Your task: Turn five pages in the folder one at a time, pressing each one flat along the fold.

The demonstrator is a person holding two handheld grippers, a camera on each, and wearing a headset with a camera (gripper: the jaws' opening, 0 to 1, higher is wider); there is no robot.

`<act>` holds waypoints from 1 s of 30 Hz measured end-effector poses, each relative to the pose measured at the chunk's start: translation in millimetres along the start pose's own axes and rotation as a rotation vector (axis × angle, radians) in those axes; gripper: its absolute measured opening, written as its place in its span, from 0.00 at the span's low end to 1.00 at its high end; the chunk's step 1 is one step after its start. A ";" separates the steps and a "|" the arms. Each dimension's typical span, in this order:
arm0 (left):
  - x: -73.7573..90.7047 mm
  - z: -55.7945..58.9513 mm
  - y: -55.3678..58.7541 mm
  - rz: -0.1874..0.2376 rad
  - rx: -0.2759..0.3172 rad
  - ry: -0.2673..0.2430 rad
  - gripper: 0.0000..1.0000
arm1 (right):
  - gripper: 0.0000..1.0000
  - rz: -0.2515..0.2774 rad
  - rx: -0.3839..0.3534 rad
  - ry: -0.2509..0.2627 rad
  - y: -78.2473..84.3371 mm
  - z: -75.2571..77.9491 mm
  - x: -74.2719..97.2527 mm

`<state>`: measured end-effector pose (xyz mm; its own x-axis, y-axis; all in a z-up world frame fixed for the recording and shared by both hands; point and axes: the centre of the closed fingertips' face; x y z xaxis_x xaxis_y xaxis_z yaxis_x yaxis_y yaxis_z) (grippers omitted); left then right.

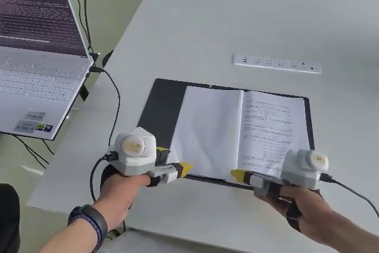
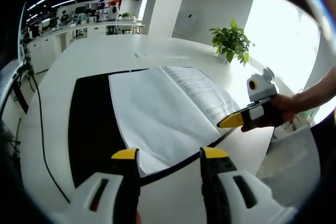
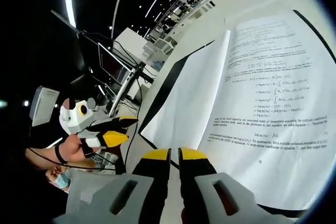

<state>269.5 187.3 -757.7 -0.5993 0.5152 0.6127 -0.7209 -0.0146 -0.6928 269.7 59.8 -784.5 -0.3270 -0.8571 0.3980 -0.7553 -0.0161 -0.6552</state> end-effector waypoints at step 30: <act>37.5 6.9 -45.4 0.089 -0.086 -0.009 0.59 | 0.44 0.070 0.343 0.291 -55.7 41.8 140.4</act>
<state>277.4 201.4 -700.6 -0.6630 0.5075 0.5504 -0.6324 0.0138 -0.7745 289.6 -81.1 -718.9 -0.5539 -0.6824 0.4770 -0.5102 -0.1745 -0.8422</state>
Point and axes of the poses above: the centre of the closed fingertips' face, and the gripper's own axes: x roughly backward along the fingers, z roughly to its right, y roughly out of its underside, and after that the axes turned 10 degrees about x, right-handed
